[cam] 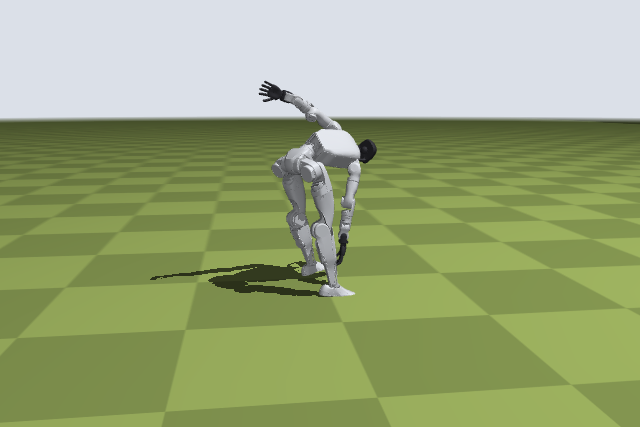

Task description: In place motions

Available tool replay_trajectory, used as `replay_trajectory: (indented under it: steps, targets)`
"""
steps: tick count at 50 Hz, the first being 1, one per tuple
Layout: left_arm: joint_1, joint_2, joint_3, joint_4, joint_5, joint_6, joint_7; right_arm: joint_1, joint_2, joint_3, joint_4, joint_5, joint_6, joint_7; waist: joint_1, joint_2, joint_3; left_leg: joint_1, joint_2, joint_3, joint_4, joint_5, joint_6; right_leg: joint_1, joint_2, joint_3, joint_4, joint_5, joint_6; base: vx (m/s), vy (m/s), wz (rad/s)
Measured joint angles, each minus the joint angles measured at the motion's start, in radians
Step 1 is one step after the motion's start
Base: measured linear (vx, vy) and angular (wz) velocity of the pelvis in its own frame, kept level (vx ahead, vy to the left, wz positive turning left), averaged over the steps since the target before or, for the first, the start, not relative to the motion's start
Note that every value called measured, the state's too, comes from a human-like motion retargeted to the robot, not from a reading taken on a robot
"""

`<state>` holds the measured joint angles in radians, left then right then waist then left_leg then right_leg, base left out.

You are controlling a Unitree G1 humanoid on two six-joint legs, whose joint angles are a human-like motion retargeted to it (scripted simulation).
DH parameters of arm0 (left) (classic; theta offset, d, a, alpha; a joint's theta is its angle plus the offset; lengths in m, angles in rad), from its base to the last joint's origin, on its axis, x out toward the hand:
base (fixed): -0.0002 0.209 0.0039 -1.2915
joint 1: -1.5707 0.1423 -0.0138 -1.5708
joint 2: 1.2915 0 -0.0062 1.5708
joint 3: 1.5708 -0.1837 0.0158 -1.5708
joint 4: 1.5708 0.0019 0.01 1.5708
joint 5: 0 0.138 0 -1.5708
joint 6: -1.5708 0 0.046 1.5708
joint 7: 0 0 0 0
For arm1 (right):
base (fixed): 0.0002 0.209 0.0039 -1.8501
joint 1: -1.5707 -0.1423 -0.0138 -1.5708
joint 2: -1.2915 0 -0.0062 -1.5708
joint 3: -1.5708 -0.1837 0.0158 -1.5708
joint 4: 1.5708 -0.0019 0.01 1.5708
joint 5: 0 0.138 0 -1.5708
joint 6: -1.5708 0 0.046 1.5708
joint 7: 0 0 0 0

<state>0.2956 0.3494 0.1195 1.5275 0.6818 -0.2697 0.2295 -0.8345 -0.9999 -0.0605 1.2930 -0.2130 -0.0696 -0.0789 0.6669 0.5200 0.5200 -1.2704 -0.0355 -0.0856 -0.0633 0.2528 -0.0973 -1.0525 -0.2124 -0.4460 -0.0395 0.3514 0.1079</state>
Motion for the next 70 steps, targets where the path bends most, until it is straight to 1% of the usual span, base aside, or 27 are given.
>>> replay_trajectory:
  steps: [3, 6, 10, 13, 15, 18, 20, 23, 25, 27, 30, 33, 35, 38, 40, 44, 45, 48, 50, 54, 57, 60, 63, 65, 67, 70]
  targets:
    - [-0.038, -0.001, -0.011, 0.018, -0.021, 0.005, 0.001, -0.016, -0.022, -0.004, 0.011, 0.002, 0.027, 0.064, 0.041, 0.000, 0.000, -0.031, 0.001, 0.003, -0.001, 0.005, -0.005, -0.028, 0.004, 0.002, -0.004, -0.004, -0.007, 0.03, -0.09, -0.02]
    - [-0.065, -0.009, -0.039, 0.015, -0.046, -0.008, -0.001, -0.017, -0.013, -0.015, 0.014, -0.005, 0.041, 0.099, 0.063, 0.000, 0.000, -0.045, 0.005, 0.001, 0.002, 0.004, -0.010, -0.042, 0.006, 0.001, -0.004, -0.003, -0.006, -0.02, -0.14, -0.04]
    - [-0.086, -0.044, -0.082, -0.012, -0.067, -0.029, -0.039, 0.016, 0.025, -0.030, -0.009, -0.024, 0.025, 0.109, 0.048, 0.000, 0.000, -0.033, 0.017, -0.003, 0.007, 0.000, -0.017, -0.033, 0.012, -0.001, -0.001, -0.003, -0.002, -0.08, -0.06, -0.09]
    - [-0.096, -0.078, -0.125, -0.092, -0.068, -0.056, -0.097, 0.091, 0.060, -0.042, -0.050, -0.014, -0.016, 0.040, 0.008, 0.000, 0.000, -0.004, 0.025, -0.014, 0.012, -0.003, -0.024, -0.001, 0.018, -0.014, 0.002, -0.007, 0.001, -0.11, -0.09, 0.06]
    - [-0.102, -0.105, -0.168, -0.202, -0.108, -0.084, -0.112, 0.186, 0.078, -0.062, -0.095, -0.015, -0.067, -0.025, -0.023, 0.000, 0.000, 0.028, 0.032, -0.019, 0.013, -0.005, -0.028, 0.031, 0.022, -0.020, 0.003, -0.010, 0.003, -0.17, -0.12, 0.09]
    - [-0.119, -0.143, -0.230, -0.395, -0.208, -0.118, -0.058, 0.345, 0.083, -0.097, -0.163, -0.097, -0.124, -0.162, -0.062, 0.000, 0.000, 0.076, 0.042, -0.020, 0.018, -0.011, -0.030, 0.078, 0.028, -0.026, 0.008, -0.018, 0.001, -0.13, -0.09, 0.02]
    - [-0.143, -0.163, -0.266, -0.518, -0.265, -0.133, -0.033, 0.451, 0.102, -0.131, -0.198, -0.183, -0.139, -0.256, -0.094, -0.016, 0.000, 0.105, 0.050, -0.013, 0.021, -0.019, -0.031, 0.101, 0.033, -0.023, 0.012, -0.023, -0.002, -0.17, -0.05, -0.14]
    - [-0.220, -0.181, -0.303, -0.642, -0.337, -0.130, -0.031, 0.567, 0.170, -0.167, -0.204, -0.245, -0.153, -0.354, -0.160, -0.069, 0.000, 0.139, 0.066, 0.008, 0.027, -0.032, -0.030, 0.119, 0.041, -0.005, 0.016, -0.026, -0.008, -0.19, 0.01, -0.34]
    - [-0.287, -0.182, -0.313, -0.695, -0.408, -0.122, -0.059, 0.625, 0.233, -0.185, -0.187, -0.251, -0.155, -0.396, -0.213, -0.111, 0.000, 0.157, 0.078, 0.025, 0.030, -0.041, -0.030, 0.125, 0.048, 0.010, 0.016, -0.025, -0.014, -0.19, 0.02, -0.45]
    - [-0.370, -0.187, -0.317, -0.711, -0.492, -0.110, -0.130, 0.672, 0.297, -0.206, -0.161, -0.244, -0.153, -0.418, -0.266, -0.152, 0.000, 0.175, 0.089, 0.046, 0.032, -0.050, -0.030, 0.125, 0.056, 0.030, 0.017, -0.023, -0.018, -0.18, 0.10, -0.56]
    - [-0.495, -0.190, -0.310, -0.691, -0.569, -0.112, -0.240, 0.749, 0.402, -0.237, -0.135, -0.230, -0.155, -0.414, -0.356, -0.222, 0.000, 0.203, 0.110, 0.085, 0.035, -0.067, -0.031, 0.124, 0.070, 0.067, 0.015, -0.014, -0.021, -0.23, 0.10, -0.69]
    - [-0.611, -0.176, -0.291, -0.654, -0.519, -0.101, -0.299, 0.832, 0.507, -0.245, -0.110, -0.191, -0.174, -0.393, -0.455, -0.302, 0.000, 0.227, 0.130, 0.128, 0.039, -0.086, -0.030, 0.115, 0.086, 0.109, 0.015, -0.004, -0.023, -0.23, 0.15, -0.76]
    - [-0.685, -0.155, -0.267, -0.613, -0.473, -0.080, -0.314, 0.886, 0.567, -0.239, -0.086, -0.162, -0.187, -0.376, -0.534, -0.362, 0.000, 0.243, 0.146, 0.159, 0.042, -0.100, -0.031, 0.108, 0.100, 0.139, 0.016, 0.003, -0.028, -0.11, 0.28, -0.86]
    - [-0.775, -0.132, -0.203, -0.532, -0.404, -0.056, -0.310, 0.968, 0.617, -0.246, -0.022, -0.134, -0.201, -0.332, -0.642, -0.441, 0.000, 0.268, 0.167, 0.218, 0.049, -0.119, -0.028, 0.095, 0.120, 0.191, 0.017, 0.015, -0.035, -0.14, 0.21, -0.90]
    - [-0.830, -0.118, -0.163, -0.475, -0.376, -0.041, -0.294, 1.014, 0.626, -0.254, 0.039, -0.114, -0.197, -0.307, -0.708, -0.485, 0.000, 0.277, 0.178, 0.251, 0.054, -0.130, -0.026, 0.081, 0.130, 0.221, 0.016, 0.025, -0.039, -0.12, 0.25, -0.88]
    - [-0.943, -0.042, -0.119, -0.381, -0.405, -0.023, -0.271, 1.076, 0.609, -0.310, 0.158, -0.029, -0.207, -0.276, -0.827, -0.539, 0.000, 0.268, 0.209, 0.306, 0.058, -0.147, -0.021, 0.028, 0.167, 0.282, 0.016, 0.051, -0.048, -0.12, 0.15, -1.01]
    - [-0.967, -0.014, -0.111, -0.367, -0.416, -0.008, -0.270, 1.086, 0.599, -0.322, 0.184, 0.003, -0.213, -0.269, -0.861, -0.553, 0.000, 0.263, 0.217, 0.320, 0.059, -0.151, -0.021, 0.012, 0.176, 0.296, 0.015, 0.058, -0.049, -0.07, 0.25, -0.99]
    - [-1.019, 0.080, -0.057, -0.335, -0.439, 0.055, -0.263, 1.078, 0.549, -0.296, 0.252, 0.128, -0.247, -0.235, -0.981, -0.613, 0.000, 0.246, 0.232, 0.361, 0.064, -0.165, -0.023, -0.039, 0.198, 0.334, 0.010, 0.078, -0.055, -0.03, 0.25, -0.89]
    - [-1.041, 0.113, -0.014, -0.328, -0.441, 0.083, -0.237, 1.068, 0.527, -0.285, 0.280, 0.181, -0.261, -0.237, -1.039, -0.642, 0.000, 0.235, 0.240, 0.387, 0.065, -0.173, -0.023, -0.074, 0.211, 0.358, 0.010, 0.089, -0.057, -0.01, 0.13, -0.82]
    - [-1.083, 0.146, 0.049, -0.337, -0.478, 0.084, -0.197, 1.042, 0.512, -0.269, 0.297, 0.196, -0.278, -0.288, -1.094, -0.680, 0.000, 0.206, 0.256, 0.441, 0.067, -0.186, -0.021, -0.146, 0.244, 0.394, 0.009, 0.108, -0.061, 0.03, 0.04, -0.84]
    - [-1.114, 0.213, 0.030, -0.341, -0.537, 0.087, -0.196, 1.021, 0.520, -0.257, 0.284, 0.152, -0.278, -0.346, -1.124, -0.703, 0.000, 0.180, 0.268, 0.484, 0.067, -0.190, -0.024, -0.199, 0.269, 0.406, 0.010, 0.120, -0.064, 0.01, -0.12, -0.71]
    - [-1.138, 0.291, 0.009, -0.343, -0.498, 0.098, -0.177, 0.993, 0.536, -0.237, 0.277, 0.129, -0.274, -0.391, -1.151, -0.730, 0.000, 0.150, 0.281, 0.514, 0.070, -0.197, -0.027, -0.254, 0.295, 0.421, 0.014, 0.129, -0.068, 0.08, 0.01, -0.66]
    - [-1.157, 0.356, 0.011, -0.347, -0.444, 0.120, -0.137, 0.957, 0.553, -0.213, 0.267, 0.127, -0.281, -0.390, -1.188, -0.758, 0.000, 0.111, 0.290, 0.522, 0.079, -0.209, -0.028, -0.309, 0.317, 0.436, 0.015, 0.136, -0.071, 0.07, -0.03, -0.57]
    - [-1.169, 0.386, 0.020, -0.345, -0.445, 0.130, -0.134, 0.935, 0.561, -0.195, 0.262, 0.130, -0.284, -0.386, -1.213, -0.776, 0.000, 0.089, 0.294, 0.530, 0.080, -0.216, -0.027, -0.341, 0.328, 0.449, 0.016, 0.138, -0.069, 0.14, 0.09, -0.53]
    - [-1.177, 0.395, 0.046, -0.343, -0.461, 0.136, -0.174, 0.916, 0.566, -0.181, 0.264, 0.137, -0.286, -0.384, -1.236, -0.794, 0.000, 0.076, 0.299, 0.545, 0.079, -0.221, -0.028, -0.364, 0.338, 0.461, 0.016, 0.139, -0.068, 0.11, 0.12, -0.48]
    - [-1.175, 0.390, 0.089, -0.352, -0.509, 0.120, -0.340, 0.899, 0.562, -0.159, 0.277, 0.180, -0.292, -0.375, -1.258, -0.808, 0.000, 0.062, 0.304, 0.561, 0.081, -0.221, -0.031, -0.382, 0.346, 0.479, 0.017, 0.136, -0.075, 0.07, 0.11, -0.05]
